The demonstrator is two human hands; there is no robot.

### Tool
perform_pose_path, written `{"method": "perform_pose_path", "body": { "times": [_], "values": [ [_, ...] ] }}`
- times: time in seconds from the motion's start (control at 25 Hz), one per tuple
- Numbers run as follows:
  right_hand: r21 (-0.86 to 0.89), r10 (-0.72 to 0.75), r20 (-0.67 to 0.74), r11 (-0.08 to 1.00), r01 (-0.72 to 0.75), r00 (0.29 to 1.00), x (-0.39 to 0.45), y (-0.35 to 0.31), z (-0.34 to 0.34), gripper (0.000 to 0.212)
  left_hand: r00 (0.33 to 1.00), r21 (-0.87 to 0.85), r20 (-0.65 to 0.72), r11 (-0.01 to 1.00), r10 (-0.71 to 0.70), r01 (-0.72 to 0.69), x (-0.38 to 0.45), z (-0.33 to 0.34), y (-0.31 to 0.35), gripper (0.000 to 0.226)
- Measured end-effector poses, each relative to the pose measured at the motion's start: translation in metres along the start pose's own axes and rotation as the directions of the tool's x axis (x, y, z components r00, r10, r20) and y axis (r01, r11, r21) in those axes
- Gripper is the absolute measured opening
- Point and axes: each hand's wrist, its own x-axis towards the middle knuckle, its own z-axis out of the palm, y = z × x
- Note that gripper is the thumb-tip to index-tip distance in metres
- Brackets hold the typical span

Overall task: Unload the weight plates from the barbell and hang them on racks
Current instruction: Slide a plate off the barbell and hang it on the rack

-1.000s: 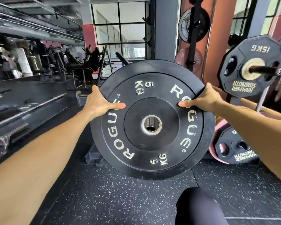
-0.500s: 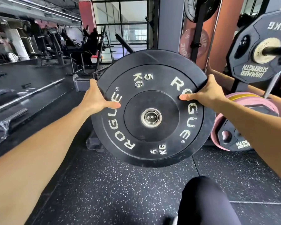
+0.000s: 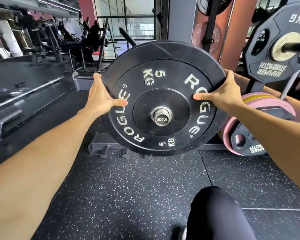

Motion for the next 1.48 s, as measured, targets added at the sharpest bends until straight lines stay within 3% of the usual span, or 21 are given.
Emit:
{"method": "perform_pose_path", "body": {
  "times": [0.92,1.48],
  "values": [
    [-0.022,0.030,0.032,0.999,-0.030,0.999,0.197,0.054,0.097,0.093,0.999,0.013,0.034,0.999,-0.030,0.029,0.201,0.099,-0.059,0.094],
    [0.031,0.014,0.017,0.999,-0.014,1.000,0.295,0.093,0.148,0.103,1.000,0.013,0.022,1.000,-0.009,0.009,0.299,0.149,-0.088,0.095]
  ]
}}
